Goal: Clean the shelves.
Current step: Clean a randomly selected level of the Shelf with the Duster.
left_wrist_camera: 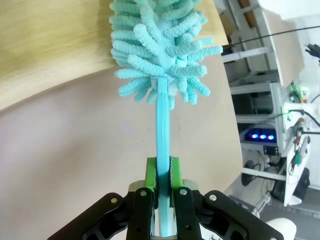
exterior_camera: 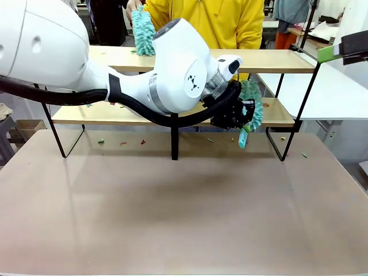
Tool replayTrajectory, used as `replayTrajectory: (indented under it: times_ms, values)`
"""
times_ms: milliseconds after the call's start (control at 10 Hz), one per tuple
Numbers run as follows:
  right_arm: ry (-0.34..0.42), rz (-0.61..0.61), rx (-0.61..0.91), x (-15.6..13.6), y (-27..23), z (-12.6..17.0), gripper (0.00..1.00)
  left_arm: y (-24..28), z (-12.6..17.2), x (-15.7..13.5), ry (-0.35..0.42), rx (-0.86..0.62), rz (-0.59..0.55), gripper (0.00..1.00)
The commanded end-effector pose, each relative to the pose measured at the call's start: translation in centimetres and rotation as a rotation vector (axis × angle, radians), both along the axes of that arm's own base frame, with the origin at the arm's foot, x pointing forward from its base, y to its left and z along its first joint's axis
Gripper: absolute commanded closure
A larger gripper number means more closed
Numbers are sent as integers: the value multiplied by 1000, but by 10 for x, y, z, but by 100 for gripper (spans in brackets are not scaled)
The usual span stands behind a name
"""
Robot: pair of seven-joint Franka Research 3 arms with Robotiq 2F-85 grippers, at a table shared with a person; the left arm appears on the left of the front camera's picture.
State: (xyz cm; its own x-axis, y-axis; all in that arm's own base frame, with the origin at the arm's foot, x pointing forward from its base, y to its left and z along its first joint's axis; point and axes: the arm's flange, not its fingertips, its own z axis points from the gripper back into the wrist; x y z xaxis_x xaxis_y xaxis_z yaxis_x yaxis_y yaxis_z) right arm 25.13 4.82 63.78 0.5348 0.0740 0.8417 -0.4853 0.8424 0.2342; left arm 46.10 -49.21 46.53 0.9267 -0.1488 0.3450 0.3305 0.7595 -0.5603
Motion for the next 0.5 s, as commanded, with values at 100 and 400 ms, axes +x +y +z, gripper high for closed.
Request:
replayTrajectory:
  times_ms: [100,400]
  values:
    - [3,5,4,0,0,0,0,7,3,0,23,-34,-96,88]
    - [3,5,4,0,0,0,0,16,8,-8,78,-15,-275,88]
